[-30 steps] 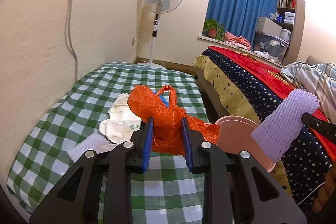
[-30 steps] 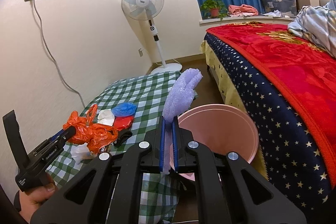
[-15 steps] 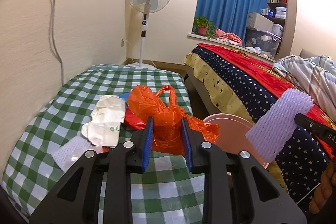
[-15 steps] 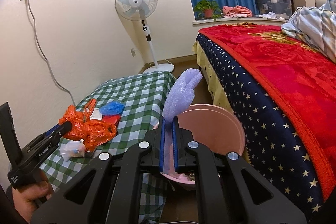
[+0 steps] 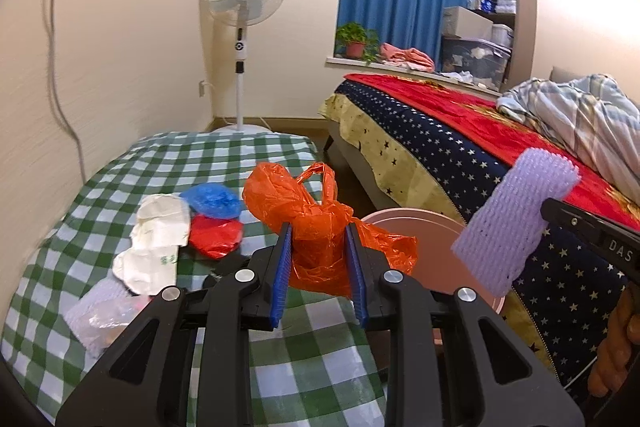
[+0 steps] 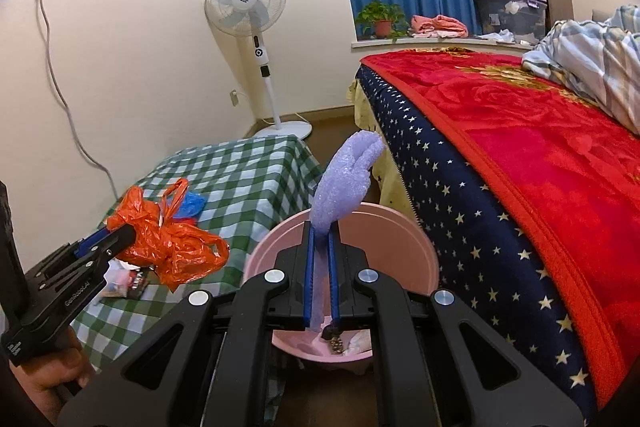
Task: Collect trash
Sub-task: 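Carry the orange bag and lavender net over the pink wastebasket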
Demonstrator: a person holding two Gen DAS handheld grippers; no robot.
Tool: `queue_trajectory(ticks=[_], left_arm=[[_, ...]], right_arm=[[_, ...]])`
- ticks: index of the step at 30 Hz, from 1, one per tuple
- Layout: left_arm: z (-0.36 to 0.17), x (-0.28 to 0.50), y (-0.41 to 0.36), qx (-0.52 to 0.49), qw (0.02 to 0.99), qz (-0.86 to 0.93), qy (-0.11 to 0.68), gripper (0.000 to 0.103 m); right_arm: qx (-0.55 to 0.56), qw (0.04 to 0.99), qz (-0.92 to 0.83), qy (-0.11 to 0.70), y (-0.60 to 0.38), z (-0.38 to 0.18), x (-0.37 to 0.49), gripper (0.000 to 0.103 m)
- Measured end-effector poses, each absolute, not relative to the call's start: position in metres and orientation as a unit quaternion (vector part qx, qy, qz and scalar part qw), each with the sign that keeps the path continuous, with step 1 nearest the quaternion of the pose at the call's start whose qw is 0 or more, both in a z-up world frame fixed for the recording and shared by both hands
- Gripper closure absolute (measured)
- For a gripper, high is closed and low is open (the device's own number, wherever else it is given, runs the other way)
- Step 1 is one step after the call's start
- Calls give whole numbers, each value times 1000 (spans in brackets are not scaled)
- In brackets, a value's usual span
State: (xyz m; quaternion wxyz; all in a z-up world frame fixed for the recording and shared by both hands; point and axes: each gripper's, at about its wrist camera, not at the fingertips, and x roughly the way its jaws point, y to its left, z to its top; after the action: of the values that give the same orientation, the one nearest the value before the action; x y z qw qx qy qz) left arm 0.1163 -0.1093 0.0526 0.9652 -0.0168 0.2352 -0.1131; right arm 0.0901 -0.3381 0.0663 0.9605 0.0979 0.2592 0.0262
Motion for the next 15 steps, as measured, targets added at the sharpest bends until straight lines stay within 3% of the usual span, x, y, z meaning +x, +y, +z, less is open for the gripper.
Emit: queue_trajectory(ticks=[15], left_arm=[[31, 141, -141, 2, 958, -145, 249, 77]], right_arm=[[75, 958, -4, 277, -338, 47, 119, 96]])
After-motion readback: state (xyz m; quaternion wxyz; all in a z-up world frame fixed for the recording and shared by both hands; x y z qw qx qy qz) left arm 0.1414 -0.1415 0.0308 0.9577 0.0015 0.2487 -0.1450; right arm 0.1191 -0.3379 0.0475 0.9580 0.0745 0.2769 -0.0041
